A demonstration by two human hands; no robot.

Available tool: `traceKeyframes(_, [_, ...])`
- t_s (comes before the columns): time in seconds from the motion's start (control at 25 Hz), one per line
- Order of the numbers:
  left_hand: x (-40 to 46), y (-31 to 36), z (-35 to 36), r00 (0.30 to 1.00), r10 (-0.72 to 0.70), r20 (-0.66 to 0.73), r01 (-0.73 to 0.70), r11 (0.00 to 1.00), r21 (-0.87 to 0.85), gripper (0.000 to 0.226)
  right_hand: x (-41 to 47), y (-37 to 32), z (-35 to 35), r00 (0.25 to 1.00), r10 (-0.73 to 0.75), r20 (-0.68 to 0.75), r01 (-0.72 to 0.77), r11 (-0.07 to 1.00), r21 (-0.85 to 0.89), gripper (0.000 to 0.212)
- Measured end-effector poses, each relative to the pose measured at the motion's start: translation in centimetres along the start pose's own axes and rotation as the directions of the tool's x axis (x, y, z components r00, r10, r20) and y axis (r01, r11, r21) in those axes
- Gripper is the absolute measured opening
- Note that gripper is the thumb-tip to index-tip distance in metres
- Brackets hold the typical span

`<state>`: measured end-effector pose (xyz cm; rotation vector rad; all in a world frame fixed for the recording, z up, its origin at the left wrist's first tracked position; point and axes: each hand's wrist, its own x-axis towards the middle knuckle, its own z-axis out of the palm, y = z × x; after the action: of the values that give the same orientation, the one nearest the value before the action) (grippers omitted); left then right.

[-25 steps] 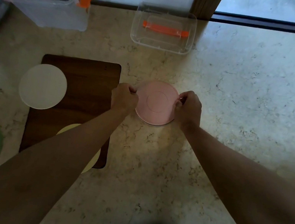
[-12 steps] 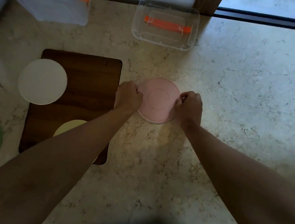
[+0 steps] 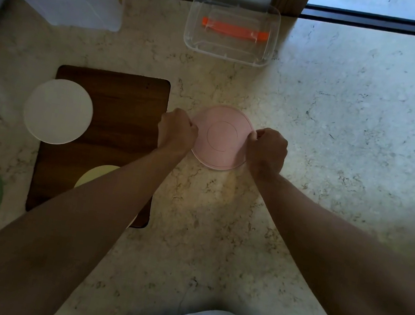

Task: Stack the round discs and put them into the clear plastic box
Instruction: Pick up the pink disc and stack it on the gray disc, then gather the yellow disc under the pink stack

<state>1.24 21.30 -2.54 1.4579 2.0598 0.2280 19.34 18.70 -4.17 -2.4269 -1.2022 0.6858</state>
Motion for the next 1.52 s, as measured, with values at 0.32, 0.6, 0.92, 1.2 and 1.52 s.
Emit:
traceKeyframes(0.32, [0.7, 0.2, 0.4, 0.990, -0.136, 0.033, 0.139, 0.985, -0.105, 0.017, 0.1, -0.4, -0.1, 0.996, 0.072, 0.056, -0.076, 0.994, 0.078, 0.022])
traceKeyframes(0.6, [0.7, 0.0, 0.1, 0.976, -0.191, 0.107, 0.215, 0.930, -0.299, 0.011, -0.5, -0.5, -0.2, 0.985, 0.133, 0.110, -0.142, 0.987, 0.073, 0.030])
traceKeyframes(0.92, [-3.2, -1.6, -1.3, 0.971, -0.188, 0.149, 0.233, 0.886, -0.402, 0.005, -3.8, -0.1, -3.2, 0.987, 0.004, 0.160, -0.028, 0.988, 0.150, 0.016])
traceKeyframes(1.2, [-9.3, -4.2, -3.8, 0.966, -0.247, 0.071, 0.253, 0.871, -0.420, 0.012, -9.0, 0.5, -5.0, 0.971, -0.066, 0.229, 0.032, 0.988, 0.152, 0.018])
traceKeyframes(1.52, [-16.1, -11.8, -5.8, 0.943, -0.332, -0.024, 0.287, 0.847, -0.447, 0.003, -16.7, -0.1, -1.9, 0.940, -0.109, 0.323, 0.050, 0.981, 0.186, 0.019])
